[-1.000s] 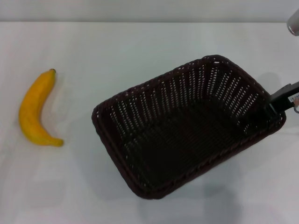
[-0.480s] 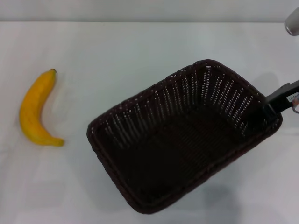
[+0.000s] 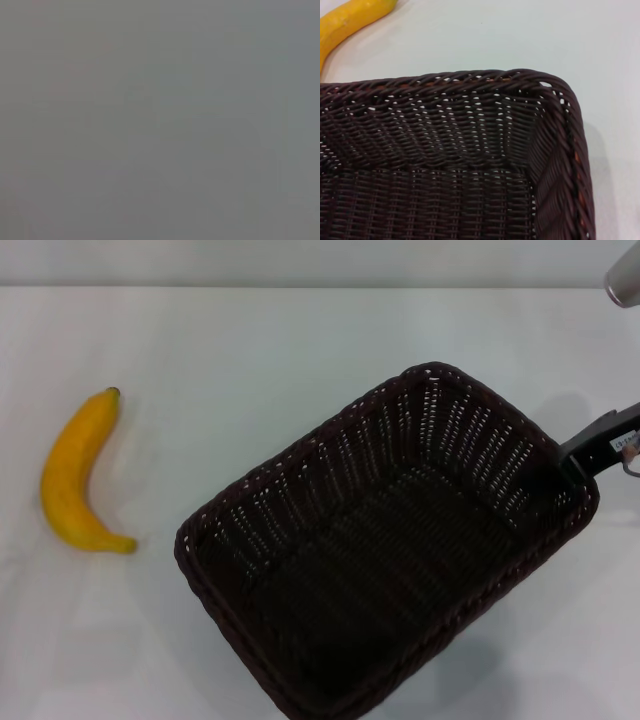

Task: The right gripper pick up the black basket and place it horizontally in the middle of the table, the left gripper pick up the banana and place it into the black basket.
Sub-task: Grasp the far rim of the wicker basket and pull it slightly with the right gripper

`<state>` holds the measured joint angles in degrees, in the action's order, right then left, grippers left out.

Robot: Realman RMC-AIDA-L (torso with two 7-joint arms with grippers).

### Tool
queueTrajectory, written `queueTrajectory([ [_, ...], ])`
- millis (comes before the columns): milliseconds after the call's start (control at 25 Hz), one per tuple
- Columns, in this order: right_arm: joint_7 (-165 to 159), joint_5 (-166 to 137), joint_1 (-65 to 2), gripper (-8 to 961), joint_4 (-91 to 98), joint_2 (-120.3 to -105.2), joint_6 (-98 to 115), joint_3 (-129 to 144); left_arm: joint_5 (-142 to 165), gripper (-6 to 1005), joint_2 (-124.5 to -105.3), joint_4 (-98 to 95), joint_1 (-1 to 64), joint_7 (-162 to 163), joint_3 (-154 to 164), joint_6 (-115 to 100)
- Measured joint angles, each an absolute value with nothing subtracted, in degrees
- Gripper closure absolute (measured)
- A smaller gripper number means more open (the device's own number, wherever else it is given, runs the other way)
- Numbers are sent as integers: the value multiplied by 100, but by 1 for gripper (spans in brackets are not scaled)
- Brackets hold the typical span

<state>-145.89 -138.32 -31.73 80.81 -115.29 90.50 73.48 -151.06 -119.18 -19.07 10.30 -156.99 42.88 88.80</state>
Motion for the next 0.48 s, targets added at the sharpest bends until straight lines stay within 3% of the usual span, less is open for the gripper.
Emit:
queueTrajectory([
  [480, -14612, -13850, -3182, 788, 8049, -11515, 9045, 7423, -15099, 164, -11909, -1907, 1051, -15697, 4288, 8866],
])
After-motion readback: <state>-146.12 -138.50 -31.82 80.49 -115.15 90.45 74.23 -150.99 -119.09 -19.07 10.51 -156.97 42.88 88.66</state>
